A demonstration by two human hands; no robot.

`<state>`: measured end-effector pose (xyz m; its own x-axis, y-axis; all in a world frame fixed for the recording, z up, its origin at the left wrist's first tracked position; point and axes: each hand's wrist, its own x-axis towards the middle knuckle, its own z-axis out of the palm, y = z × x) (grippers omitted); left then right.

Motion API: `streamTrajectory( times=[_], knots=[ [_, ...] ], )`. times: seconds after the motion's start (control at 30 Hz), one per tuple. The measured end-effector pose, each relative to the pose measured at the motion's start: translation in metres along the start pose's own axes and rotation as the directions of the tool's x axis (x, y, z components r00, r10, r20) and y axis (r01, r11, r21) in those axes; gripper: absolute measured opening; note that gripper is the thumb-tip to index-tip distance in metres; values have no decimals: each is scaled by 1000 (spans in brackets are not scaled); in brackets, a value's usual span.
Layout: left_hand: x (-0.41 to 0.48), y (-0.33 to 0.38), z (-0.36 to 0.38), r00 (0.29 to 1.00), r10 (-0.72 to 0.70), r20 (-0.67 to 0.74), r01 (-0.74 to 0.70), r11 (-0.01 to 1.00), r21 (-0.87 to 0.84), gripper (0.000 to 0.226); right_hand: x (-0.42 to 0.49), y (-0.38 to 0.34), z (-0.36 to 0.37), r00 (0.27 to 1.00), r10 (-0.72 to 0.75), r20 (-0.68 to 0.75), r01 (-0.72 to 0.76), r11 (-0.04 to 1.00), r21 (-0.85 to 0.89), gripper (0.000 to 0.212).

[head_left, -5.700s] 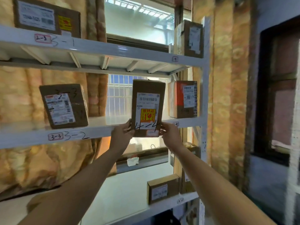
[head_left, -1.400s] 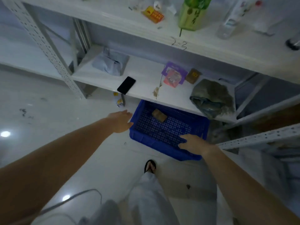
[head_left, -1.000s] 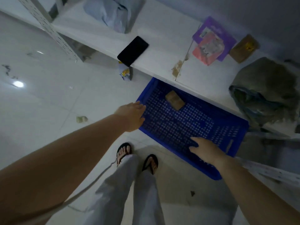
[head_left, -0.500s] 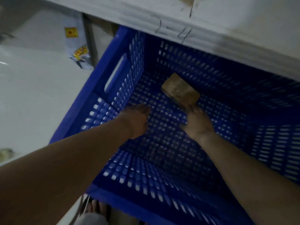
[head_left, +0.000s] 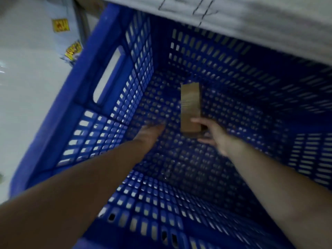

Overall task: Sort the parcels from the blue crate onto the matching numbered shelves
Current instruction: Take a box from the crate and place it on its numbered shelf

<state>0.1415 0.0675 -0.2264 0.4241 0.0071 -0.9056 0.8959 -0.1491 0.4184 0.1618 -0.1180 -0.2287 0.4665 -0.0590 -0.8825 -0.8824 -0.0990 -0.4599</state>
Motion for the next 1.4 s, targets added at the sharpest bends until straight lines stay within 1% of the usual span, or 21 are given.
streamTrajectory(
  times=[0.03, 0.07, 0.1, 0.17, 0.2, 0.27, 0.37, 0.4, 0.5, 0.53, 0.6, 0.67, 0.73, 0.8, 0.87, 0.9, 0.97, 1.07, 1.2, 1.33, 1.4],
  knots=[
    [-9, 1, -1, 998, -55, 33, 59, 990, -130, 63, -23, 6, 0, 992, 75, 104, -98, 966, 237, 41],
    [-22, 4, -2, 991, -88, 98, 107, 970, -216, 63, -46, 12, -1, 973, 103, 208, -182, 893, 411, 42],
    [-40, 8, -2, 978, -101, 180, 146, 956, -254, 59, -71, 19, -3, 948, 102, 302, -249, 829, 502, 45],
    [-78, 15, 1, 932, -111, 345, 198, 953, -230, 45, -112, 26, -7, 903, 105, 417, -348, 747, 567, 47],
    [-99, 18, 3, 910, -102, 402, 191, 964, -187, 38, -132, 27, -10, 892, 119, 435, -373, 737, 563, 45],
    [-135, 23, 2, 900, -84, 428, 144, 983, -111, 34, -167, 26, -14, 896, 150, 419, -370, 775, 513, 40],
    [-189, 32, -8, 929, -28, 368, 64, 994, -88, 45, -219, 8, -20, 949, 176, 262, -252, 922, 295, 34],
    [-208, 35, -11, 941, 12, 338, 29, 993, -116, 47, -238, -1, -22, 956, 165, 244, -226, 941, 252, 35],
    [-271, 50, -12, 954, 119, 277, -54, 971, -233, 47, -301, -30, -30, 956, 90, 279, -124, 987, 106, 42],
    [-292, 55, -11, 942, 153, 298, -79, 966, -245, 50, -323, -41, -33, 959, 53, 280, -72, 996, 57, 46],
    [-338, 68, -11, 899, 225, 376, -133, 958, -253, 63, -368, -63, -41, 960, -34, 276, 33, 999, 9, 39],
    [-381, 84, -14, 847, 288, 446, -184, 947, -262, 79, -415, -86, -50, 951, -116, 288, 112, 993, 29, 31],
    [-425, 101, -19, 794, 329, 511, -237, 942, -238, 90, -463, -109, -61, 949, -180, 260, 168, 983, 68, 31],
    [-473, 117, -22, 725, 377, 576, -320, 925, -203, 86, -512, -126, -69, 939, -258, 228, 243, 966, 90, 33],
    [-523, 130, -23, 700, 430, 571, -389, 899, -201, 73, -566, -139, -72, 917, -350, 193, 339, 936, 89, 35],
    [-548, 135, -25, 687, 468, 556, -429, 879, -210, 68, -593, -143, -71, 903, -396, 165, 386, 918, 93, 37],
    [-600, 142, -29, 631, 563, 534, -525, 816, -240, 61, -650, -148, -68, 867, -490, 94, 481, 871, 101, 40],
    [-684, 141, -41, 540, 678, 499, -606, 724, -329, 59, -739, -149, -56, 801, -598, 1, 596, 798, 93, 42],
    [-806, 130, -67, 434, 765, 475, -678, 625, -387, 60, -873, -150, -36, 698, -715, -20, 716, 698, 21, 51],
    [-932, 141, -92, 301, 834, 463, -761, 503, -410, 59, -1008, -155, -18, 534, -845, -24, 845, 534, -25, 57],
    [-992, 151, -98, 241, 860, 450, -784, 446, -431, 63, -1070, -157, -13, 441, -895, -64, 895, 444, -35, 66]
  ],
)
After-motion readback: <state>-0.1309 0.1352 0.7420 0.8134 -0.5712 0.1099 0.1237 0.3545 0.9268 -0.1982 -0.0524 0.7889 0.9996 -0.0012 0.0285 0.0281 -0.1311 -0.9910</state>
